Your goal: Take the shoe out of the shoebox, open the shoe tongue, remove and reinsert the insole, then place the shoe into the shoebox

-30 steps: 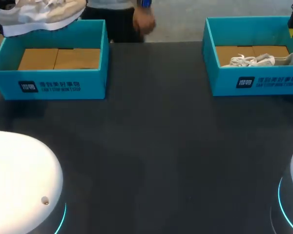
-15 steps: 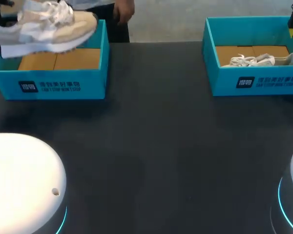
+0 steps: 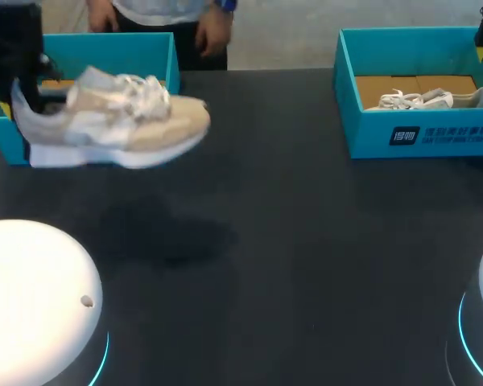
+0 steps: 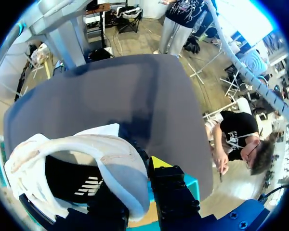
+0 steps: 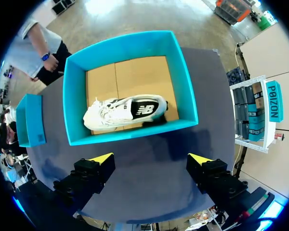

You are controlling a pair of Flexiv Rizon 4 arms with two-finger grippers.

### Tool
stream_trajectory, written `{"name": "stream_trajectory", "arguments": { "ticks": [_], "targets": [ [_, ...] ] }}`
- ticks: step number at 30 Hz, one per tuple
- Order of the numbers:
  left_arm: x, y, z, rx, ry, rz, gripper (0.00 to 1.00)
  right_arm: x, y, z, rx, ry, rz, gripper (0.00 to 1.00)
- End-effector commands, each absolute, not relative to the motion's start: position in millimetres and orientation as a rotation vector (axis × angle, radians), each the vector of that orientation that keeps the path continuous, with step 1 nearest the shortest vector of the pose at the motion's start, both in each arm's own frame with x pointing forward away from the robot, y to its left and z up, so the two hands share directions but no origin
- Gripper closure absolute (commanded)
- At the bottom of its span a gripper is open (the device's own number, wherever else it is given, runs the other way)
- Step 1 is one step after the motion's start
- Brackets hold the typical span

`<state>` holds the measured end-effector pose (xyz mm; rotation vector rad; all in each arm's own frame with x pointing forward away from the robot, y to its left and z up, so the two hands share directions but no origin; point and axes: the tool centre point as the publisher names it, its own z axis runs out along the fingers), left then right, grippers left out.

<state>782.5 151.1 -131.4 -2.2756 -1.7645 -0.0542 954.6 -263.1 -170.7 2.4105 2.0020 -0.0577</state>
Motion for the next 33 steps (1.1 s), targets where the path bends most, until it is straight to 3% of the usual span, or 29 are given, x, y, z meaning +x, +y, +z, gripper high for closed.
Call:
{"name": "stream_trajectory", "arguments": {
  "ticks": [1,33],
  "targets": [
    [746.6,132.6,-136.3,-2.534,-1.865,-0.485,1.00,954.0,-262.8,-170.6,2.410,2.000,-0.058,0.00],
    [740.0,6.4,-242.7,-2.475,-1.707,-0.337,1.00,954.0,-262.8,-170.6,2.410,2.000,-0.058,0.00]
  ]
}}
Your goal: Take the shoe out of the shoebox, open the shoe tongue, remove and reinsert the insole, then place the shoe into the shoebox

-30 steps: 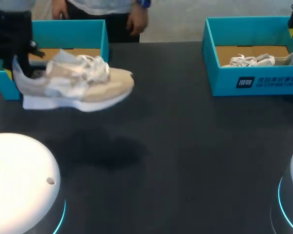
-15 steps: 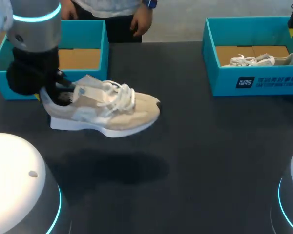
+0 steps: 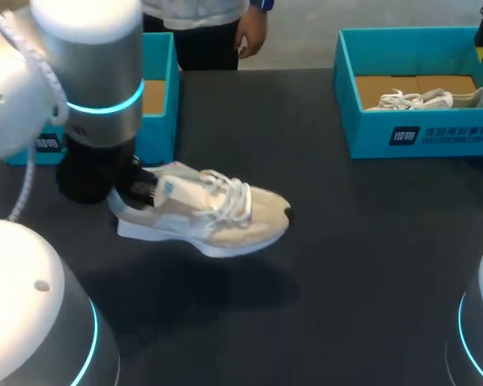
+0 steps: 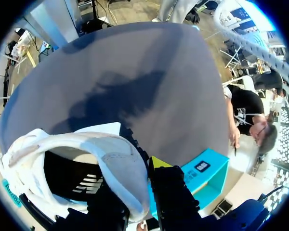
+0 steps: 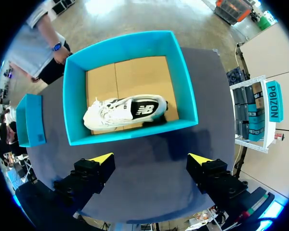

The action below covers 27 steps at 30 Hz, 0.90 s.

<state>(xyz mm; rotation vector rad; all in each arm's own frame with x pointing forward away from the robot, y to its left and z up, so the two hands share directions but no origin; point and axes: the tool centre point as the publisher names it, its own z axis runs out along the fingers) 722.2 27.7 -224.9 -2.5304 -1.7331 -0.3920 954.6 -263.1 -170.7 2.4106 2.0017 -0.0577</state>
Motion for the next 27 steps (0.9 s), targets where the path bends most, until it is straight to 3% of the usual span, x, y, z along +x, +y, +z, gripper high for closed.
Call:
{"name": "stream_trajectory", "arguments": {
  "ticks": [1,27],
  "targets": [
    [740.1,2.7,-246.1,-2.481,-1.698,-0.325,1.00,954.0,-262.8,-170.6,2.410,2.000,-0.058,0.00],
    [747.2,-65.1,-318.1,-2.356,-1.678,-0.264,1.00,954.0,-262.8,-170.6,2.410,2.000,-0.058,0.00]
  ]
}}
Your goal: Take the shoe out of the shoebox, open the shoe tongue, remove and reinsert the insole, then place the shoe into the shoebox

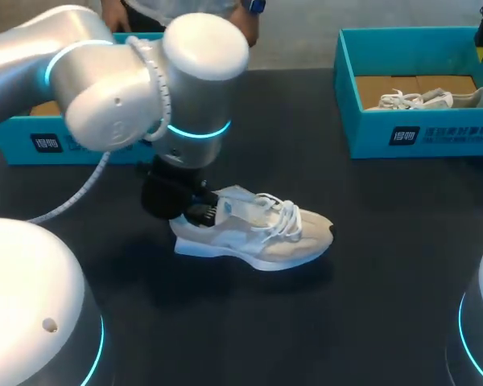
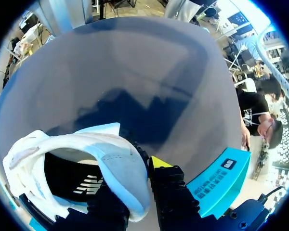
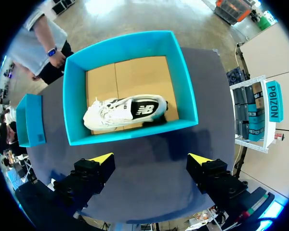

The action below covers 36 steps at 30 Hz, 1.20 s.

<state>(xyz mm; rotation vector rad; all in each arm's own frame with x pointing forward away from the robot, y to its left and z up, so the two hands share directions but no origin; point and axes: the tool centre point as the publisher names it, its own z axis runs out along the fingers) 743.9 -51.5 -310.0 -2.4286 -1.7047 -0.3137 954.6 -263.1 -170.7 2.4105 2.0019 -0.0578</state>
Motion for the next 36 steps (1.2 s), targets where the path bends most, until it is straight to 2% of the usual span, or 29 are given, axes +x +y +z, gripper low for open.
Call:
{"name": "stream_trajectory", "arguments": {
  "ticks": [1,36],
  "targets": [
    [746.8,-66.6,-319.9,-2.354,-1.680,-0.265,1.00,954.0,-262.8,-170.6,2.410,2.000,-0.058,0.00],
    [717.3,-91.0,-367.7,-2.294,-1.714,-0.318,1.00,954.0,-262.8,-170.6,2.410,2.000,-0.058,0.00]
  ]
}}
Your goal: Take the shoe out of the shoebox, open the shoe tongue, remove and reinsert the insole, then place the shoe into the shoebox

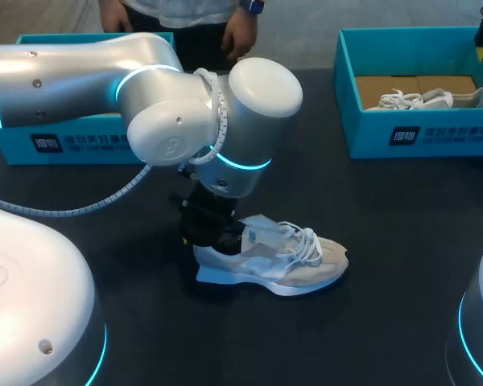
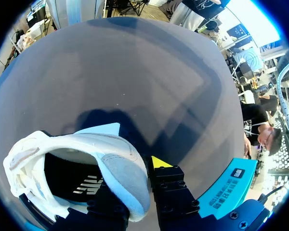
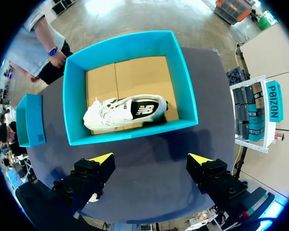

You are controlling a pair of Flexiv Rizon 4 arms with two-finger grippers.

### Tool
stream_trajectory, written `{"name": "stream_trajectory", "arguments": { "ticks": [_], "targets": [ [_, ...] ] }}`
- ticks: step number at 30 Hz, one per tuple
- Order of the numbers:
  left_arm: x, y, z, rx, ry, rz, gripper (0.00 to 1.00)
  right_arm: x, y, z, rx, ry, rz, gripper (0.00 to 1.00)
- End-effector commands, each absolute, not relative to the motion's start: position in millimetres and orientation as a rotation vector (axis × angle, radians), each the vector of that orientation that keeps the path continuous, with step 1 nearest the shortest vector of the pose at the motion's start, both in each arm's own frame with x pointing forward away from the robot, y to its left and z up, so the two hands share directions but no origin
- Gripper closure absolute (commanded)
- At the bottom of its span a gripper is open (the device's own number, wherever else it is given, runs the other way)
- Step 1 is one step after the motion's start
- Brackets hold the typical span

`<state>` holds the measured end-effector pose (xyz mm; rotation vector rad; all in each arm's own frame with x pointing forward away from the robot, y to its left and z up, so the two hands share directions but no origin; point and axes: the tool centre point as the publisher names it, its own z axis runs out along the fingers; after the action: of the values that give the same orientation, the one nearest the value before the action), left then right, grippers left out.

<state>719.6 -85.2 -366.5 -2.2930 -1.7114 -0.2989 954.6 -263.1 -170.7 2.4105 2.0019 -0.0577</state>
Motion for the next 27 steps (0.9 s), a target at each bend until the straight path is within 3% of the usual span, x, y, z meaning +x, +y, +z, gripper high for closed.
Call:
{"name": "stream_trajectory", "arguments": {
  "ticks": [1,10,11,12,13,14,27],
  "targets": [
    [716.8,-93.7,-368.9,-2.298,-1.715,-0.331,1.00,954.0,-262.8,-170.6,2.410,2.000,-0.058,0.00],
    [716.7,-101.0,-377.0,-2.315,-1.703,-0.372,1.00,954.0,-262.8,-170.6,2.410,2.000,-0.058,0.00],
    [717.5,-101.8,-378.2,-2.315,-1.702,-0.372,0.95,954.0,-262.8,-170.6,2.410,2.000,-0.058,0.00],
    [717.8,-102.0,-378.2,-2.315,-1.703,-0.372,0.66,954.0,-262.8,-170.6,2.410,2.000,-0.058,0.00],
    [717.6,-102.0,-377.1,-2.316,-1.703,-0.371,0.25,954.0,-262.8,-170.6,2.410,2.000,-0.058,0.00],
    [717.6,-102.0,-376.2,-2.317,-1.704,-0.368,0.00,954.0,-262.8,-170.6,2.410,2.000,-0.058,0.00],
    [718.1,-97.0,-337.3,-2.384,-1.794,-0.304,0.00,954.0,-262.8,-170.6,2.410,2.000,-0.058,0.00]
  ]
}}
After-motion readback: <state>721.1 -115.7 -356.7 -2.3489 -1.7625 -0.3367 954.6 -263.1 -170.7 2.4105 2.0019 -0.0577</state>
